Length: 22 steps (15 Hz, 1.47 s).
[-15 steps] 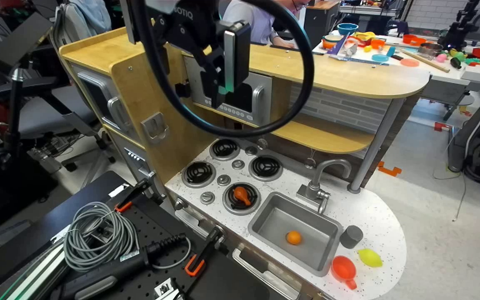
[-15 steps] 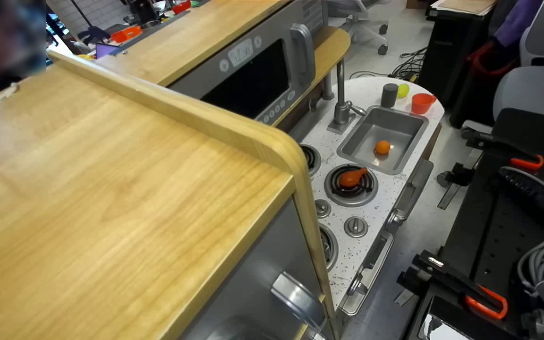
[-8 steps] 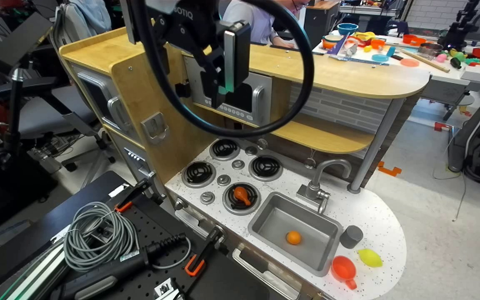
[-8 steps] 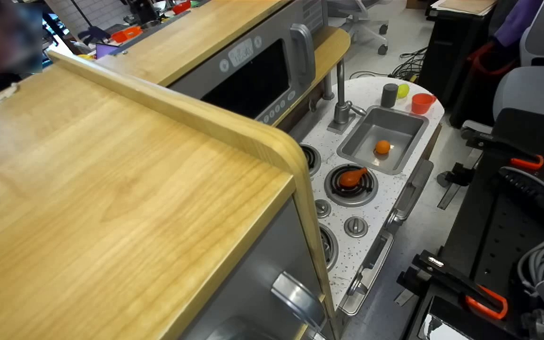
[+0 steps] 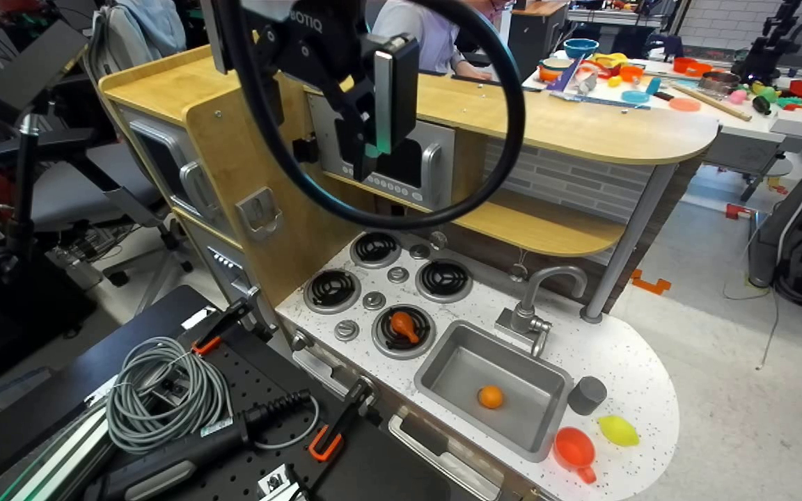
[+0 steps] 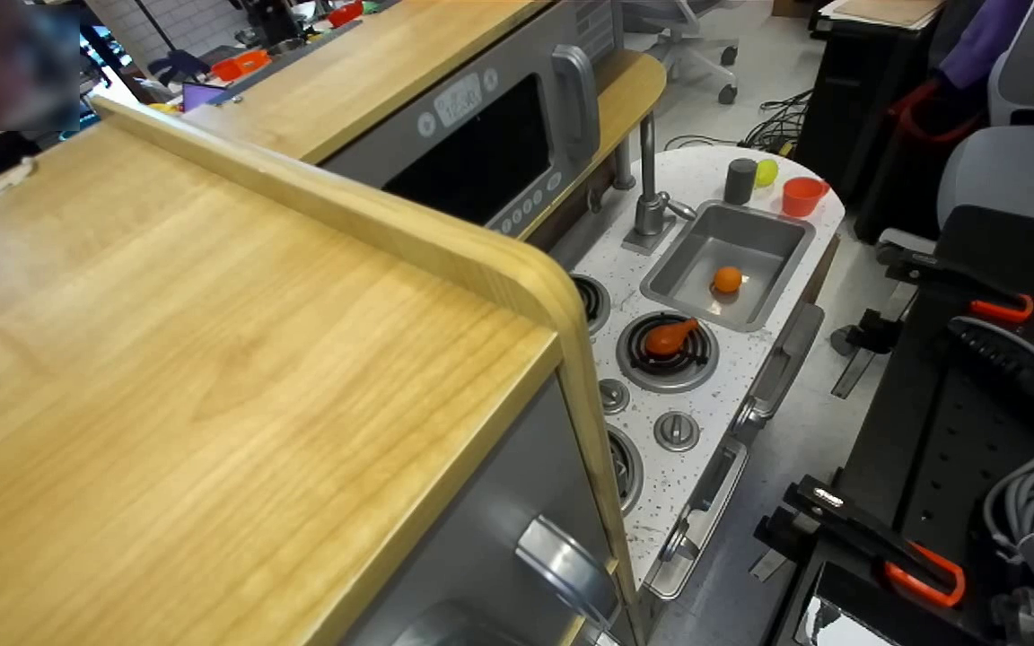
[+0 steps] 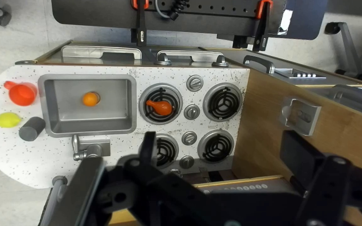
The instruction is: Get the lemon toy from the countertop and place it in the sink
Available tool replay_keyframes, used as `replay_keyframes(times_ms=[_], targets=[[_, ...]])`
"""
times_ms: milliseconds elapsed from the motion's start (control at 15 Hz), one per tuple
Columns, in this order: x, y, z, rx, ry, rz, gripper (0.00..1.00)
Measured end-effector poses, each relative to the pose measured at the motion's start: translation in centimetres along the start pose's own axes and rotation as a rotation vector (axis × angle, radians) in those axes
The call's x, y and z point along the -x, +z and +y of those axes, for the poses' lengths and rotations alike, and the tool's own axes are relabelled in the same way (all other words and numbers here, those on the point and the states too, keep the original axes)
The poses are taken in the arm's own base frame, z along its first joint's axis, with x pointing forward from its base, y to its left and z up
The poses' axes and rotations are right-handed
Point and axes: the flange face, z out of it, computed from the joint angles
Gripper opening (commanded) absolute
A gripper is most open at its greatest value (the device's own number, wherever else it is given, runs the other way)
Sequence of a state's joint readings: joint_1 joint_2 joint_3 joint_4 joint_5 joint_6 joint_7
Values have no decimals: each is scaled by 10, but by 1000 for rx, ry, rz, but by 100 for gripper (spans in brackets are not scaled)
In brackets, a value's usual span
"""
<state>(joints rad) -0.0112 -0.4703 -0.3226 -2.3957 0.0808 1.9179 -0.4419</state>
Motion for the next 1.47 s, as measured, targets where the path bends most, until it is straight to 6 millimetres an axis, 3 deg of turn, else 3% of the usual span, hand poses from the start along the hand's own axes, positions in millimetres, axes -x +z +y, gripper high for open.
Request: replay_keyframes(times_ms=[333,467,933,1467], targets=[[-2,-1,6,35,51,54,100],[-5,2,19,56,80,88,100],[-25,62,107,162,249,181,100],[-32,126,195,204,499,243,100]])
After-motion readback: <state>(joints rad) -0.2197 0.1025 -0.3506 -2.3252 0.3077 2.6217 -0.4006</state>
